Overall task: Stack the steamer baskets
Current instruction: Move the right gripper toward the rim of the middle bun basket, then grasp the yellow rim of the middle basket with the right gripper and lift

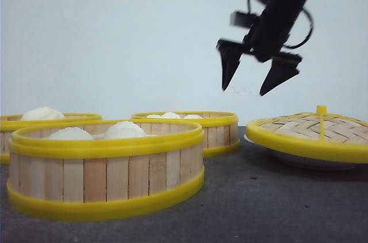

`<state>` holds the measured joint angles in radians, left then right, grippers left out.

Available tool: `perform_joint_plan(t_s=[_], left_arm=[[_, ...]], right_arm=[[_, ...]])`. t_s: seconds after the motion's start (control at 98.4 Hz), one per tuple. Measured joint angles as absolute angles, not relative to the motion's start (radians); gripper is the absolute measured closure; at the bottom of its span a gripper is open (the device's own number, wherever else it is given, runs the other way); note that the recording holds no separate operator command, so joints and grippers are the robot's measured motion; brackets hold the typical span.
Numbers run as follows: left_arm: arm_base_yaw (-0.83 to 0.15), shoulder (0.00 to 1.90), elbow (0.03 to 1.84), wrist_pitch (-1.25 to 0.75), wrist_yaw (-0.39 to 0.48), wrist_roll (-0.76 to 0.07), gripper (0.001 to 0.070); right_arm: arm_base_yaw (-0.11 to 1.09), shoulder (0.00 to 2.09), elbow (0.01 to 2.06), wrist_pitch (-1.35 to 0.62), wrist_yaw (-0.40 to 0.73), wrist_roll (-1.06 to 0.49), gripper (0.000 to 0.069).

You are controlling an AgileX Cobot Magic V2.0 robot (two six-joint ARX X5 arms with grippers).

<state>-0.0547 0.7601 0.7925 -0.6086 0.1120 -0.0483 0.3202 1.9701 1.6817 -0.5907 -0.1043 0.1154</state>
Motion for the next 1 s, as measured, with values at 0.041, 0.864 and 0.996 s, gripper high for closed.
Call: perform_joint_plan(t_s=[0.041, 0.864, 0.996], left_arm=[[-0.055, 0.76, 0.793, -0.61, 0.112, -0.048, 0.0281], [-0.055, 0.76, 0.793, -0.621, 0.112, -0.047, 0.0281], [-0.055, 0.76, 0.793, -0.621, 0.112, -0.046, 0.0281]], right_arm=[[0.327, 2.006, 1.721, -0.607, -0.088, 0.108, 0.0085], [0.352, 2.207, 1.832, -0.592, -0.039, 0.149, 0.0662], [0.352, 2.212, 1.837, -0.585, -0.036, 0.162, 0.0665]])
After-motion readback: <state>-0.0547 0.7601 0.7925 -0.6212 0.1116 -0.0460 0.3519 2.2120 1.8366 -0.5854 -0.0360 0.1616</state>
